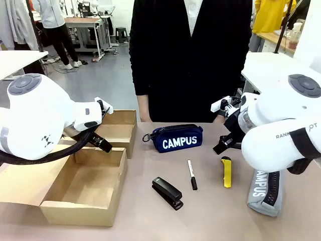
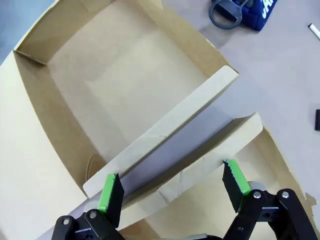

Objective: Place items inside the box.
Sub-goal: Pick up a Pencil pouch or Stapler and place it inside the Mailer Box closest to the robot.

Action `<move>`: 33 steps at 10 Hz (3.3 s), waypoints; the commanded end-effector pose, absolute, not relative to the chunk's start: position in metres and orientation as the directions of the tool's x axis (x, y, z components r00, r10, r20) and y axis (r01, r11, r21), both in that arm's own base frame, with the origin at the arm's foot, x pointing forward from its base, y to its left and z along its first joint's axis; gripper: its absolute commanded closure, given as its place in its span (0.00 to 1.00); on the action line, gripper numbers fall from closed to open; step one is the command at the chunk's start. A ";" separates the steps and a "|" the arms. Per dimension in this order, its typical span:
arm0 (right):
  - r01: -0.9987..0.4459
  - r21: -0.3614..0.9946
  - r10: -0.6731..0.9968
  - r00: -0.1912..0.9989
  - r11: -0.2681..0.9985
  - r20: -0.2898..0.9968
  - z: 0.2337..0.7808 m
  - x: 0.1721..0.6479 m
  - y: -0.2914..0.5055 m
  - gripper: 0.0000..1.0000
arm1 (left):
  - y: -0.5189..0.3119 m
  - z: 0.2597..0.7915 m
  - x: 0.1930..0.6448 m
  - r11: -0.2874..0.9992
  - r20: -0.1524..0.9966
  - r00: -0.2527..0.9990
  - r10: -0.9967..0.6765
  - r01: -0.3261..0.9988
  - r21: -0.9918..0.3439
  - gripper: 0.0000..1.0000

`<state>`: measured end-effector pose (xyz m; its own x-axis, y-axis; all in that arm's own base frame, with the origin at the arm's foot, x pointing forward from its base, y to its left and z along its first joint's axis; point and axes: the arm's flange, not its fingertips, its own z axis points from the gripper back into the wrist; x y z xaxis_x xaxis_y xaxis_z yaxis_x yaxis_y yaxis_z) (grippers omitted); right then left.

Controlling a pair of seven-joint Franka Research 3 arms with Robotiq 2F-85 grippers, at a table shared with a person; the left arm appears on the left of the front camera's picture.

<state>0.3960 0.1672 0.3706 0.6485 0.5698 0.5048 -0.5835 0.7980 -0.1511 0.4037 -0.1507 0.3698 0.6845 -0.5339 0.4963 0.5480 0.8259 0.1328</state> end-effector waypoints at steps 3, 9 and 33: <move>-0.583 -0.151 0.570 0.648 0.798 0.505 0.371 0.396 0.167 0.00 | -0.151 0.370 0.404 0.826 0.496 0.684 -0.534 0.548 0.133 0.00; -0.583 -0.151 0.570 0.648 0.798 0.505 0.371 0.396 0.167 0.00 | -0.151 0.370 0.404 0.826 0.496 0.684 -0.534 0.548 0.133 0.00; 0.117 0.961 -0.704 0.704 0.251 0.098 0.451 0.223 -0.267 0.00 | 0.243 0.446 0.240 0.158 0.259 0.735 0.627 0.205 -0.966 0.00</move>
